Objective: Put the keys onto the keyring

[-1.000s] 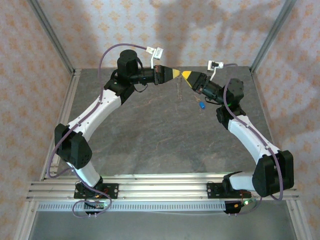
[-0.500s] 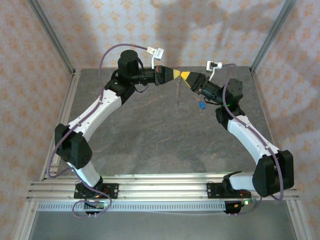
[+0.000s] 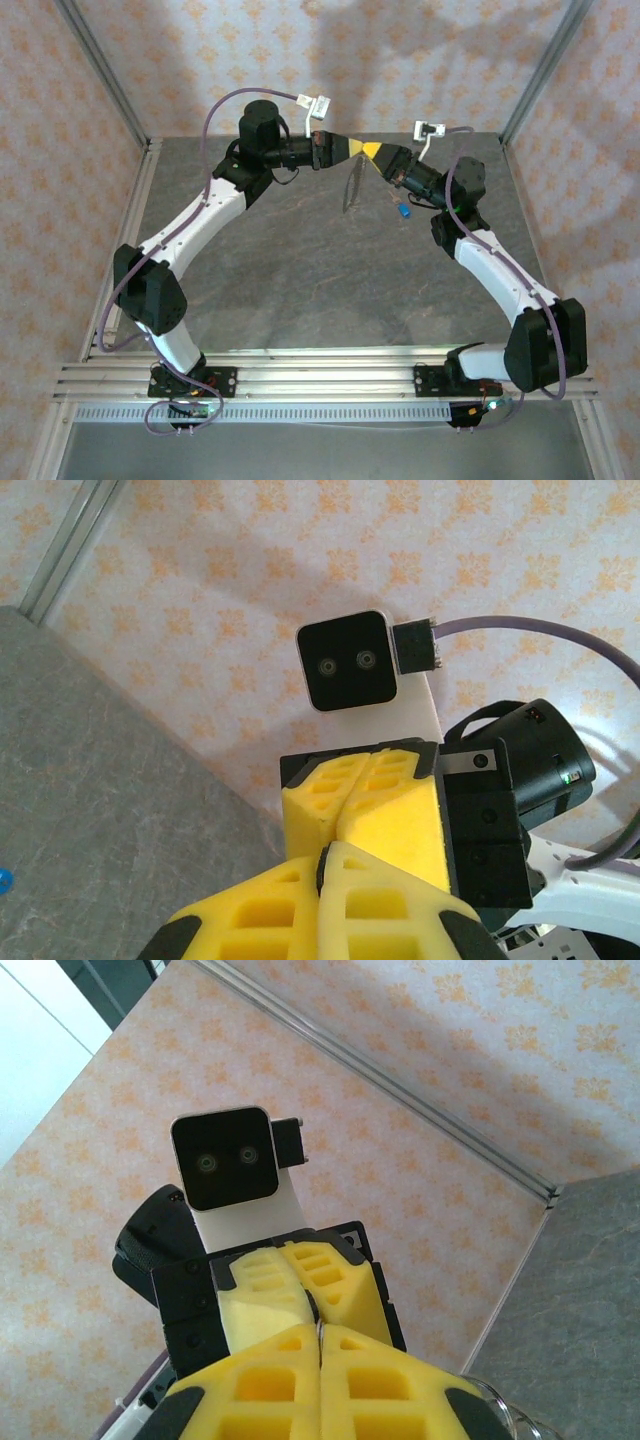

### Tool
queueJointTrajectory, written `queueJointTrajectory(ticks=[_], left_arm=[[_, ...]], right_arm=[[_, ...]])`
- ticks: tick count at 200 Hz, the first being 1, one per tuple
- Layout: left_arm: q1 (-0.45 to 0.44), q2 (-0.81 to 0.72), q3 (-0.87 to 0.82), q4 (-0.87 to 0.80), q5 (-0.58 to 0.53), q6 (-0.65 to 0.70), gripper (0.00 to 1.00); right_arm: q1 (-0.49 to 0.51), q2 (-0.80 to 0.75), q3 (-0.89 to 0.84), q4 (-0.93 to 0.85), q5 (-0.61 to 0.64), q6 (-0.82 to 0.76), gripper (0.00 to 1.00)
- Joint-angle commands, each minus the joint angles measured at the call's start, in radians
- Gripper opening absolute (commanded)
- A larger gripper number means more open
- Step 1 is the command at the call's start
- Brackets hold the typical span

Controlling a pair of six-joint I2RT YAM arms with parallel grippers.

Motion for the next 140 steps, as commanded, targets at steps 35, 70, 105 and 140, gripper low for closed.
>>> queueJointTrajectory(ticks=[35,70,105,140], left_arm=[[-0.012,-0.02,-0.003,0.057,-0.123,-0.059,0.22],[-0.009,-0.085,-0.116,0.161,-0.307,-0.166,0.48],[-0.009,-0.109,-0.2,0.3,-0.381,-0.278,0.45],[-0.018,-0.106,-0.238,0.412,-0.414,-0.363,0.35]], right_arm=[[0.009,-0.012,0.01,0.063,0.05,-0.019,0.0],[0.008,-0.019,0.013,0.093,0.093,-0.013,0.0],[0.009,-0.011,0.02,0.153,0.132,0.012,0.0],[0.009,0.019,0.017,0.253,0.18,0.062,0.0]])
